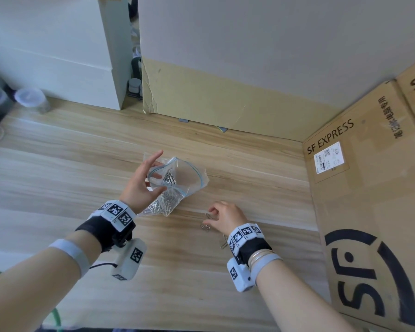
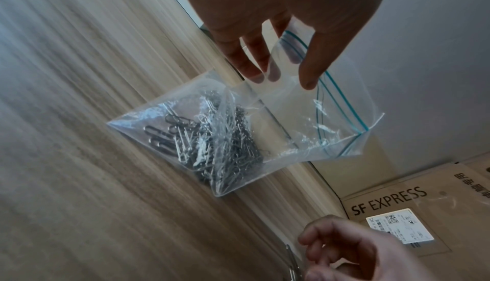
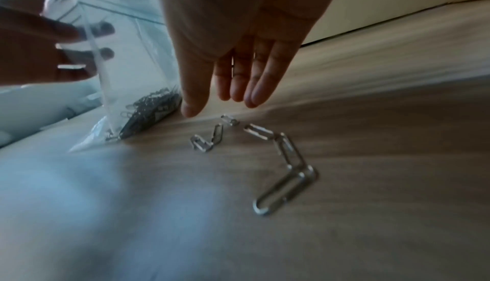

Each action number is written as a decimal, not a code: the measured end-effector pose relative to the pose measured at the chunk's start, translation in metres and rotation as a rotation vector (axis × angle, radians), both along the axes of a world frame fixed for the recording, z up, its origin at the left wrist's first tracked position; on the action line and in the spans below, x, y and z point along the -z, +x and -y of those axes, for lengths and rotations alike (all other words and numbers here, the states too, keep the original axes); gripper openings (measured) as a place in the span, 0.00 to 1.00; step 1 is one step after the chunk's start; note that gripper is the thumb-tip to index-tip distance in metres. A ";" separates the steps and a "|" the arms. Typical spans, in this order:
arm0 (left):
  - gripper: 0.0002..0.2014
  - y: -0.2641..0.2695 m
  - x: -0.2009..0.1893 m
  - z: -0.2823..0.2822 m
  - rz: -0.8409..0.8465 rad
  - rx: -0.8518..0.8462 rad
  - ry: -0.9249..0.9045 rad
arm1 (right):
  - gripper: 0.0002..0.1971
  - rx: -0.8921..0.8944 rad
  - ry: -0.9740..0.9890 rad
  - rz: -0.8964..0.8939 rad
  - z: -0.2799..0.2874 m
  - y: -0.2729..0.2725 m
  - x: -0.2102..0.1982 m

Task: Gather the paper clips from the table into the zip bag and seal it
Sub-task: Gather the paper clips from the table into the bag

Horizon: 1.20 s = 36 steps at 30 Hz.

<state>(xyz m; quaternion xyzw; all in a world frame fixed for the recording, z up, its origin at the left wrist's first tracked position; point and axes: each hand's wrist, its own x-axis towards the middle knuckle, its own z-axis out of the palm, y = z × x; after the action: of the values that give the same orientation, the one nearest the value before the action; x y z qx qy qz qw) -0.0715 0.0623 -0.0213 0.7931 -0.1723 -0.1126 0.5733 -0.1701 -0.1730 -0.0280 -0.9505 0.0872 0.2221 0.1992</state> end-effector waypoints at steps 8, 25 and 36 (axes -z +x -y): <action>0.45 0.000 -0.003 -0.001 0.007 0.001 0.002 | 0.10 -0.136 -0.061 -0.018 -0.008 -0.009 0.010; 0.47 0.000 0.002 0.000 0.028 0.003 -0.001 | 0.06 -0.185 -0.104 -0.147 -0.015 0.004 0.005; 0.47 0.000 0.002 -0.001 0.034 0.011 0.002 | 0.03 -0.056 0.044 0.206 -0.006 0.015 -0.025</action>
<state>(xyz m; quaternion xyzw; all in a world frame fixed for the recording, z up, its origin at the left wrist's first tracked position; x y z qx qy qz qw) -0.0717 0.0634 -0.0230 0.7945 -0.1861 -0.1025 0.5689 -0.1550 -0.1674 -0.0032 -0.9657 0.0347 0.1307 0.2215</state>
